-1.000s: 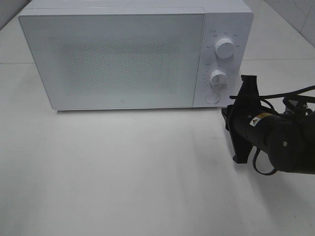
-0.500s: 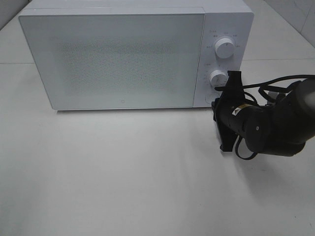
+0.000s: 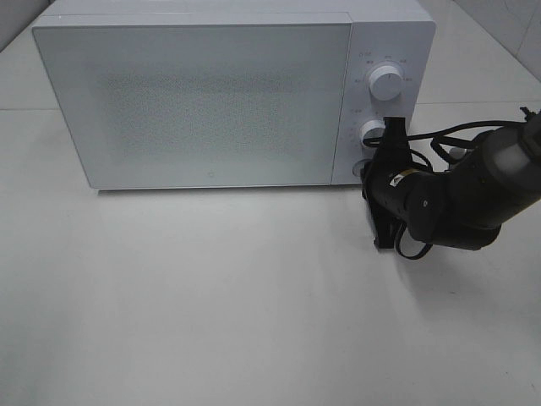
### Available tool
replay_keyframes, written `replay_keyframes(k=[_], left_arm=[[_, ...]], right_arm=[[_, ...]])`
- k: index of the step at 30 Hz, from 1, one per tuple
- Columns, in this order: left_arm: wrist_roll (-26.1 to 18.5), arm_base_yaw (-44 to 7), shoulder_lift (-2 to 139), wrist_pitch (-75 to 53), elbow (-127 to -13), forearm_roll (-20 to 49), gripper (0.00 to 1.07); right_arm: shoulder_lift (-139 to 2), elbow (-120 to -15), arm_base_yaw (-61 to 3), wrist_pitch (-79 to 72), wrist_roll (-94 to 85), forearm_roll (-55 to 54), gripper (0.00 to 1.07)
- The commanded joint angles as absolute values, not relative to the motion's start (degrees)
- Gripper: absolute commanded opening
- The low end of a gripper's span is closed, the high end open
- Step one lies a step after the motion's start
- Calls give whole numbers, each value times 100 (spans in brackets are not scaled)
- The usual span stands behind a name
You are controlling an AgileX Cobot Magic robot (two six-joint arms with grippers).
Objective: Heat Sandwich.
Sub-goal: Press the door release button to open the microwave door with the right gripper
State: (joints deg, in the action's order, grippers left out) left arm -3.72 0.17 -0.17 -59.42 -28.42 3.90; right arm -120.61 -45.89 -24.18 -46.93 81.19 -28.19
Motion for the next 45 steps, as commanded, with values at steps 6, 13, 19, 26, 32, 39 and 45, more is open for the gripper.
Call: replay_keyframes(k=[6, 13, 19, 26, 32, 39, 45], left_arm=[[-378, 46, -172, -5896, -2825, 413, 100], [-378, 46, -172, -5896, -2825, 413, 100], [-378, 46, -172, -5896, -2825, 413, 100], [-378, 46, -172, -5896, -2825, 413, 100], [-378, 46, -172, -5896, -2825, 413, 100], [-378, 46, -172, -5896, -2825, 413, 100], [-378, 46, -172, -5896, -2825, 413, 100]], right_arm=[[-12095, -4767, -2332, -5655, 7941, -2830, 1], [-11803, -4767, -2338, -5793, 7981, -2779, 1], [-11769, -4767, -2338, -5947, 8044, -2825, 1], [-12066, -5042, -2338, -6222, 8067, -2779, 1], [-12347, -5288, -2338, -7019, 8136, -2704, 1], [-12353, -5300, -2338, -6916, 8210, -2601, 1], [-12353, -5300, -2338, -6635, 8233, -2555, 2]])
